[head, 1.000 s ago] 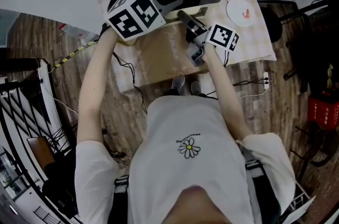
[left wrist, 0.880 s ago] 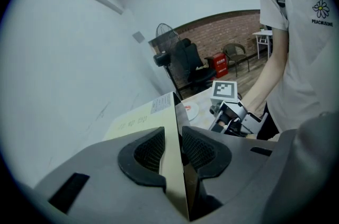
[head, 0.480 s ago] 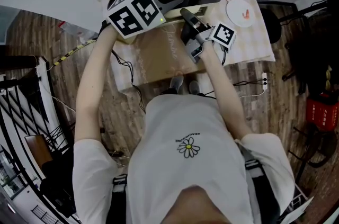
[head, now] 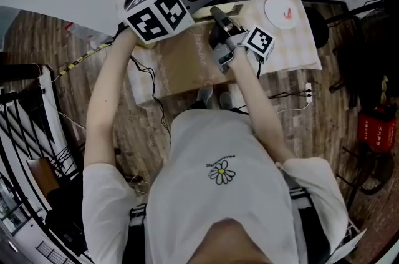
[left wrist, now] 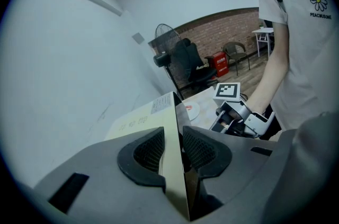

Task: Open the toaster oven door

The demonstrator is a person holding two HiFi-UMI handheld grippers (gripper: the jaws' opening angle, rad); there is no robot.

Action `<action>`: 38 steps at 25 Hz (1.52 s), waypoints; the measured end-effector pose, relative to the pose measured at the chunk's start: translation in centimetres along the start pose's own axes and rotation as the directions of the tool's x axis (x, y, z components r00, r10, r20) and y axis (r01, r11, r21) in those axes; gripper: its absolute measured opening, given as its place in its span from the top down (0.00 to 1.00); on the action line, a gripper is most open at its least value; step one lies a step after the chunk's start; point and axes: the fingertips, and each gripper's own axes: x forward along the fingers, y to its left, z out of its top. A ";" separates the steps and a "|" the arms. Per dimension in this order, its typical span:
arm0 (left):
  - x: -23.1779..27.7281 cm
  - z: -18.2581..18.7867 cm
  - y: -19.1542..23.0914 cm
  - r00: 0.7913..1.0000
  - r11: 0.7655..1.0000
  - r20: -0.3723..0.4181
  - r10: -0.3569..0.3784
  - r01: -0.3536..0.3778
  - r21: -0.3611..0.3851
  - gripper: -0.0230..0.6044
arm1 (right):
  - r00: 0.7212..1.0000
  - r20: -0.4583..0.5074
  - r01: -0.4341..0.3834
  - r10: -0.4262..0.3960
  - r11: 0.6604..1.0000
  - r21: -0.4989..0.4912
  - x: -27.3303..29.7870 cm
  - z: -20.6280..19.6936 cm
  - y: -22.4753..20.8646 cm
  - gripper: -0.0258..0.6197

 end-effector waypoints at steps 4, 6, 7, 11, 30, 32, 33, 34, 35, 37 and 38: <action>0.0 0.0 0.0 1.000 1.000 0.000 0.002 -0.002 0.005 0.77 | 1.000 -0.009 0.022 -0.022 1.000 0.021 -0.1 0.0 0.0 0.87; -0.1 0.0 -0.1 1.000 1.000 0.003 0.014 -0.014 0.016 0.77 | 0.999 -0.015 0.040 -0.039 0.999 0.035 -0.1 -0.2 -0.1 0.87; -0.2 0.0 -0.1 1.000 1.000 0.003 0.018 -0.018 0.016 0.77 | 0.999 -0.015 0.047 -0.046 0.998 0.042 -0.1 -0.2 -0.1 0.87; 0.0 0.0 0.1 1.000 1.000 -0.002 -0.001 0.001 0.002 0.77 | 0.999 -0.021 0.030 -0.028 0.997 0.078 -0.8 -0.6 0.2 0.87; 0.0 0.0 0.2 1.000 1.000 -0.009 -0.015 0.015 -0.020 0.77 | 0.995 -0.066 0.084 -0.079 0.994 0.066 -8.2 -4.5 -3.1 0.85; -0.1 0.0 0.2 1.000 1.000 -0.007 -0.014 0.014 -0.017 0.77 | 0.995 -0.070 0.083 -0.078 0.994 0.069 -8.3 -4.7 -3.2 0.85; -0.1 0.0 0.1 1.000 1.000 -0.007 -0.012 0.012 -0.017 0.77 | 0.994 -0.075 0.083 -0.078 0.994 0.071 -8.5 -4.9 -3.2 0.85; -0.1 0.0 0.0 1.000 1.000 -0.006 -0.011 0.011 -0.018 0.77 | 0.993 -0.081 0.087 -0.081 0.994 0.073 -8.7 -5.0 -3.4 0.85; -0.1 0.0 0.0 1.000 1.000 -0.006 -0.011 0.011 -0.018 0.77 | 0.992 -0.087 0.094 -0.087 0.993 0.073 -9.0 -5.1 -3.6 0.85; 0.0 0.0 -0.1 1.000 1.000 -0.003 -0.009 0.009 -0.012 0.77 | 0.990 -0.098 0.111 -0.104 0.991 0.076 -9.6 -5.3 -4.1 0.85; 0.0 0.1 -0.1 1.000 1.000 -0.001 -0.005 0.005 -0.006 0.77 | 0.989 -0.104 0.118 -0.109 0.989 0.086 -9.9 -5.5 -4.3 0.85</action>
